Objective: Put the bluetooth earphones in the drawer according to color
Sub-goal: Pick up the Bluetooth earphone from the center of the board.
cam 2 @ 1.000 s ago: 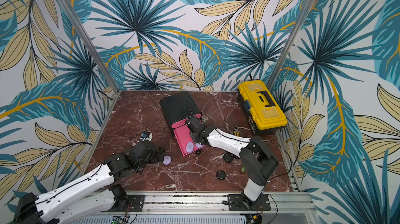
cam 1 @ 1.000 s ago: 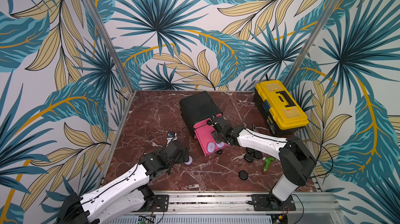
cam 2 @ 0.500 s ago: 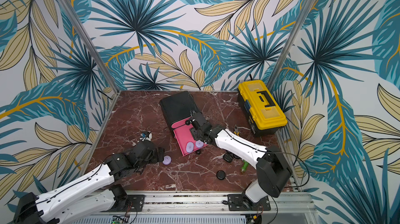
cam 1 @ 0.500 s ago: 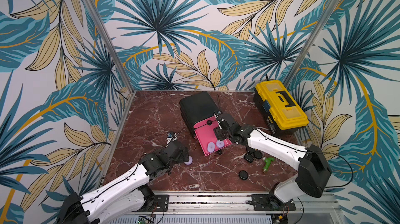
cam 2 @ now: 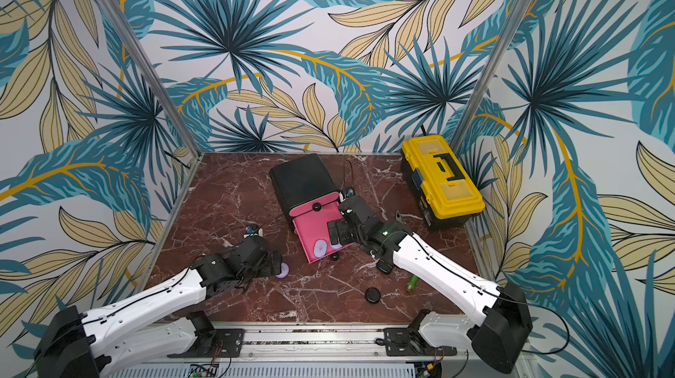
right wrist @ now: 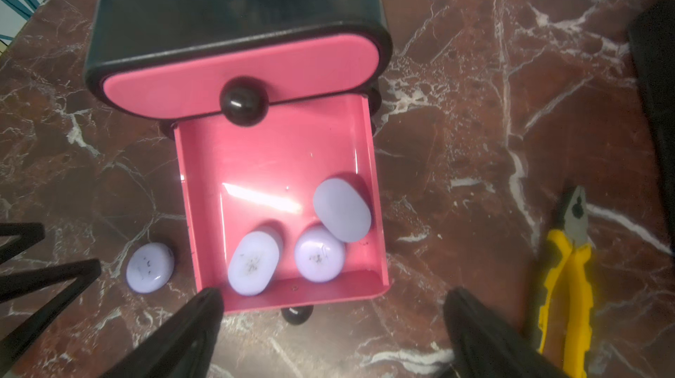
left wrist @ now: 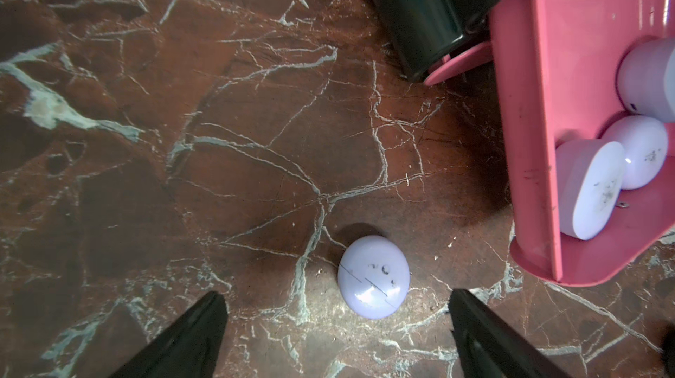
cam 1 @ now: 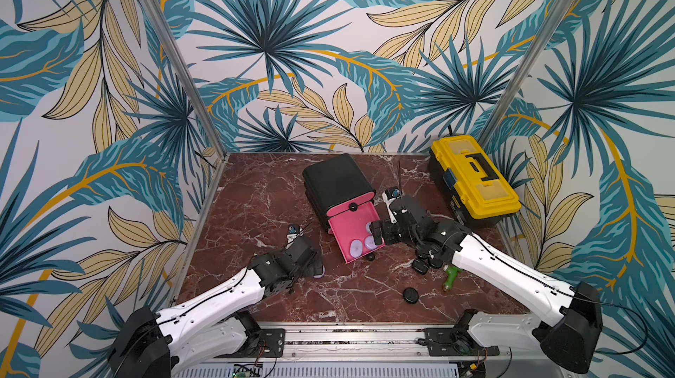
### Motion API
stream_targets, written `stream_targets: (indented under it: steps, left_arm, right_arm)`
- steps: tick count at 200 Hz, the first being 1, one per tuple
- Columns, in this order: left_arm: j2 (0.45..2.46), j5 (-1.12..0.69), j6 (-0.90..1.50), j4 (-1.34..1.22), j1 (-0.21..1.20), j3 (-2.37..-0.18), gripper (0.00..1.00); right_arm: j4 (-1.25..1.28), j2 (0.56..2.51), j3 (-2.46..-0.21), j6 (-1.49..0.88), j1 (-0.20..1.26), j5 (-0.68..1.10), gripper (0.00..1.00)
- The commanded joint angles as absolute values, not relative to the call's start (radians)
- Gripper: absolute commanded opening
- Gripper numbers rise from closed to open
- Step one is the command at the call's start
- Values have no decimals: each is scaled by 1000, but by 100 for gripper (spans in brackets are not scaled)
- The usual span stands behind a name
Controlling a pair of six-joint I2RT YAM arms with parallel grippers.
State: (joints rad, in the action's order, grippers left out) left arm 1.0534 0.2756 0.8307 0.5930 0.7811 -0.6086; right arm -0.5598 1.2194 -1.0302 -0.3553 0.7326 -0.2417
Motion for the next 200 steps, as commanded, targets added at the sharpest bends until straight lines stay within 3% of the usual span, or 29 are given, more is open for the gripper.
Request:
stream_targets:
  steps: [1, 71, 139, 200]
  left_arm:
    - [1100, 242, 855, 548, 772, -599, 100]
    - [1319, 159, 869, 538, 762, -674, 99]
    - [1463, 99, 848, 518, 759, -733, 95]
    - [1471, 80, 844, 531, 760, -731, 77]
  right_arm:
    - [-613, 1148, -973, -434, 733, -206, 99]
    - [-635, 968, -844, -498, 732, -265, 100]
    - [-640, 945, -810, -516, 732, -278, 100]
    - [-640, 946, -803, -517, 732, -289, 99]
